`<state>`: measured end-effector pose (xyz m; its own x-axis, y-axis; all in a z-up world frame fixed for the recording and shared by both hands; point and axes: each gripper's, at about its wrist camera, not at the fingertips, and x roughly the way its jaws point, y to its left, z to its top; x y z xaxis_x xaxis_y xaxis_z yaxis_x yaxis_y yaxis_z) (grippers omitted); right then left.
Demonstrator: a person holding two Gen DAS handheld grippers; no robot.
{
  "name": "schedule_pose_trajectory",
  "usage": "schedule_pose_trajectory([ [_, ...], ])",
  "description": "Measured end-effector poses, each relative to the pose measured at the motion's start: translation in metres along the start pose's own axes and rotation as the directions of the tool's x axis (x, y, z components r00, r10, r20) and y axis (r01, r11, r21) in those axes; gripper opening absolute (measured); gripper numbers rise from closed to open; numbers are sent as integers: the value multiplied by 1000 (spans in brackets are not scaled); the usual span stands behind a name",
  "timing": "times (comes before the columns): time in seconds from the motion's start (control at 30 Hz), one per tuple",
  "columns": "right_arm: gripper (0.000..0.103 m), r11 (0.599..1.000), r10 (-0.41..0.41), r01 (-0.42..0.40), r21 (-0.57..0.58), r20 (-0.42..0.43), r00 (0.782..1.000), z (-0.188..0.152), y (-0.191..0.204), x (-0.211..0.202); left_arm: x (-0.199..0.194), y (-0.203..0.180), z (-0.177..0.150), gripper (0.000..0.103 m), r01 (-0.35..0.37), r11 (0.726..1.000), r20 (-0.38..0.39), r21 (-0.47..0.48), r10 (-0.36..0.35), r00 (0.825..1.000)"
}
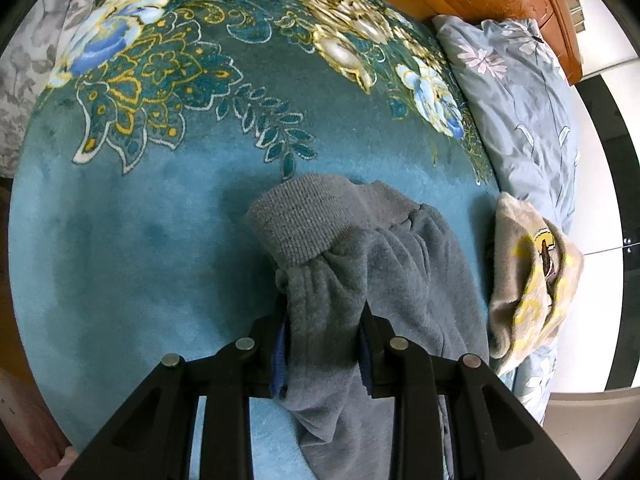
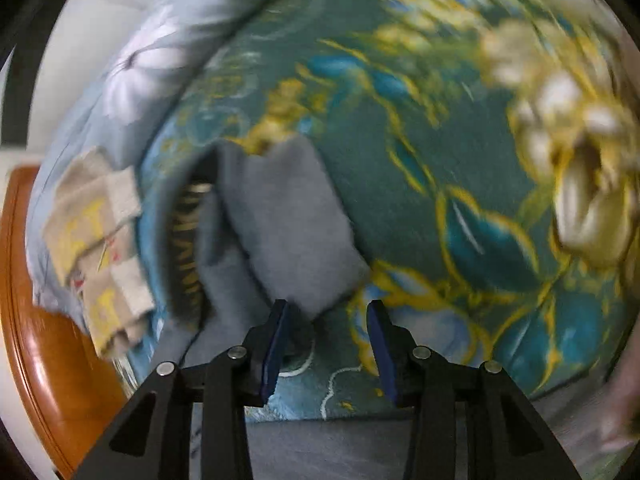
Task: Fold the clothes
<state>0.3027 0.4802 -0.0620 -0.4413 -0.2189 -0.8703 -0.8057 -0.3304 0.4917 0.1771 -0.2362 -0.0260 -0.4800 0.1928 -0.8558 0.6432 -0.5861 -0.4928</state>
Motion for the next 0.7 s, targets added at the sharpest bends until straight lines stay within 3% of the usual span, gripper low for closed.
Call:
schedule_pose_trajectory([
  [0.2,44,990,53,-67,126,113,992,11,-12,-8,0,2,0,30,5,1000,-9,-13,-5,1000],
  [0.27,41,985,34,-54,162,120,992,11,-14,-4,0,2,0,30,4,1000,-11,-12,-4,1000],
  [0.4,11,978,45,-68,198,119,992,16,-9,3,0,4,0,30,8,1000,-15,-24,-9,1000],
  [0.5,10,995,47,-57,82,118,992,19,17,-12,0,5,1,30,11,999,-16,-31,-12,1000],
  [0.6,10,979,91,-40,-201,253,963,9,51,-77,1,8,2,30,17,999,-18,-44,-18,1000],
  [0.63,10,978,96,-34,-208,299,949,9,43,-98,1,9,2,30,22,998,-21,-52,-23,1000],
  [0.7,10,993,-17,57,-98,366,931,19,5,-121,3,10,2,30,29,997,-27,-65,-31,999],
])
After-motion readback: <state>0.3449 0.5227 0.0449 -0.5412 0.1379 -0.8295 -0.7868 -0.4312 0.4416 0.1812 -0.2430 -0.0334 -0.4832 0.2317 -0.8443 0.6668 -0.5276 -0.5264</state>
